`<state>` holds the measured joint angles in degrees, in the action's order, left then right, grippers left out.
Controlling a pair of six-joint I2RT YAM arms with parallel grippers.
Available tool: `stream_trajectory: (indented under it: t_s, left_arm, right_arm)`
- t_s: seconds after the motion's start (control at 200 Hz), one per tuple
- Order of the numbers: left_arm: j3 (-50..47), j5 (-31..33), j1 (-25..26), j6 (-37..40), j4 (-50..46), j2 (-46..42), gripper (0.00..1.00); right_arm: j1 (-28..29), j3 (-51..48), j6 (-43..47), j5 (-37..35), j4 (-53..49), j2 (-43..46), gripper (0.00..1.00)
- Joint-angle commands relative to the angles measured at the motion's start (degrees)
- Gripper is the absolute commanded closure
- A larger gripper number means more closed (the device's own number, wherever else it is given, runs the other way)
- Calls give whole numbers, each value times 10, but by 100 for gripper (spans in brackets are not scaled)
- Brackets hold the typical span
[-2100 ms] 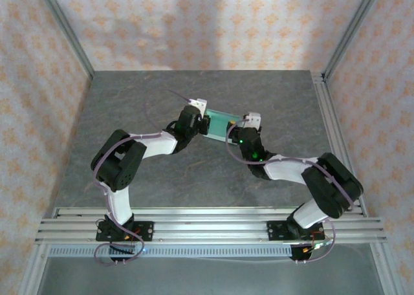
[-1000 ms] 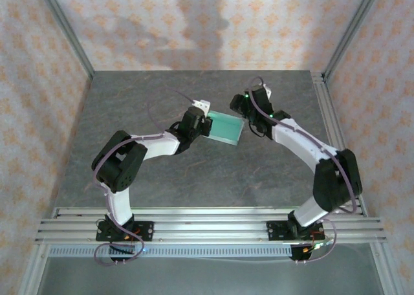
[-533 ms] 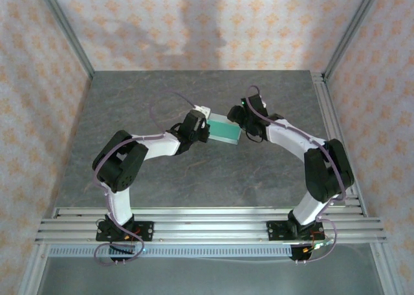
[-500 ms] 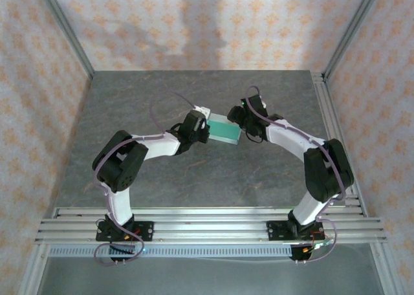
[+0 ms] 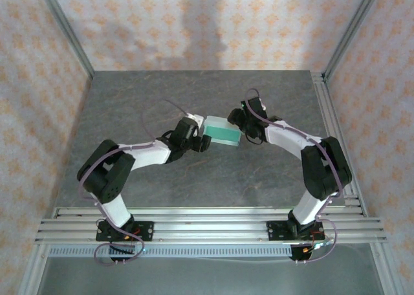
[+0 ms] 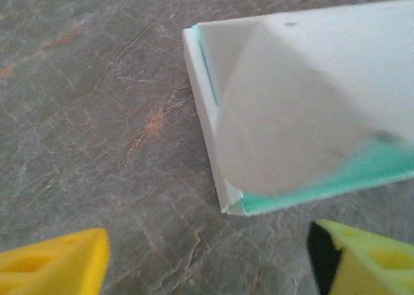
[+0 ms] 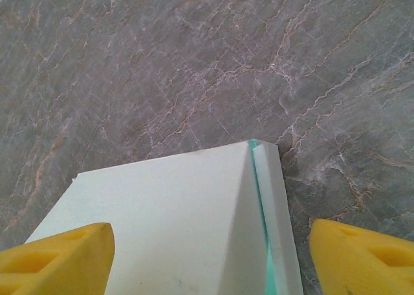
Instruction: Fold the paper box
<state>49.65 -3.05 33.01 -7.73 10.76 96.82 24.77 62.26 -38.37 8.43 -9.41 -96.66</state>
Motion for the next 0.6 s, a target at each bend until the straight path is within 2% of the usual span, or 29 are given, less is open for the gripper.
stream_trajectory:
  t_s: [0.0,0.025,0.095,0.275,0.33,0.435,0.596]
  left_arm:
    - [-17,-37,2,6,-11,-47,10]
    - [-25,-46,2,5,-5,-59,6]
    - [-44,-67,-5,-13,9,-94,0]
    - [-53,-94,-38,-69,24,-161,0]
    - [-42,-84,-53,-101,12,-168,0]
    - [33,-71,-85,-151,-100,-127,1]
    - [117,-99,-95,-169,-189,-39,10]
  right_arm:
    - [-7,-7,-6,8,13,-17,21]
    - [-7,-7,-6,9,13,-19,21]
    - [-7,-9,-5,13,16,-23,21]
    - [-7,-20,4,12,26,-35,21]
    - [-7,-21,10,12,28,-41,21]
    - [-8,-21,21,18,27,-55,21]
    - [-8,-17,39,9,15,-73,25]
